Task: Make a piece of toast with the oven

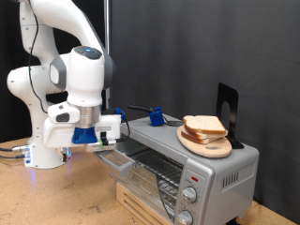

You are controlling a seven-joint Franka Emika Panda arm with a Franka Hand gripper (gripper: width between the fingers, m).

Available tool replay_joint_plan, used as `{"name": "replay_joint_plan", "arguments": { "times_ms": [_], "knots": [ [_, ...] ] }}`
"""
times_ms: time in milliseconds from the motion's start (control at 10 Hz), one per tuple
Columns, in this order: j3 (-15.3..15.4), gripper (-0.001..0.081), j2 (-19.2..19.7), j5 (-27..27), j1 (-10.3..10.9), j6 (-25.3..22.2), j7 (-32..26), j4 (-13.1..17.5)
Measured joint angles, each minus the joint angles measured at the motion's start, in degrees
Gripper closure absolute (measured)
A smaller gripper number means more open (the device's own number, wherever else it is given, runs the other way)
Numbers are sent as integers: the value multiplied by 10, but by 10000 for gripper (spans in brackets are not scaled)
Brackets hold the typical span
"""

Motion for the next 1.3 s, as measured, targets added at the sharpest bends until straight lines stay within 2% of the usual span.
{"name": "replay_joint_plan", "arguments": {
  "times_ms": [200,600,1000,1300],
  "knots": [
    [1,0,-14,31,3,-16,-35,3],
    [2,0,-45,36,3,-58,-42,7],
    [3,0,-36,7,0,-58,5,7],
    [1,0,-22,4,-2,-57,10,9]
  ]
}}
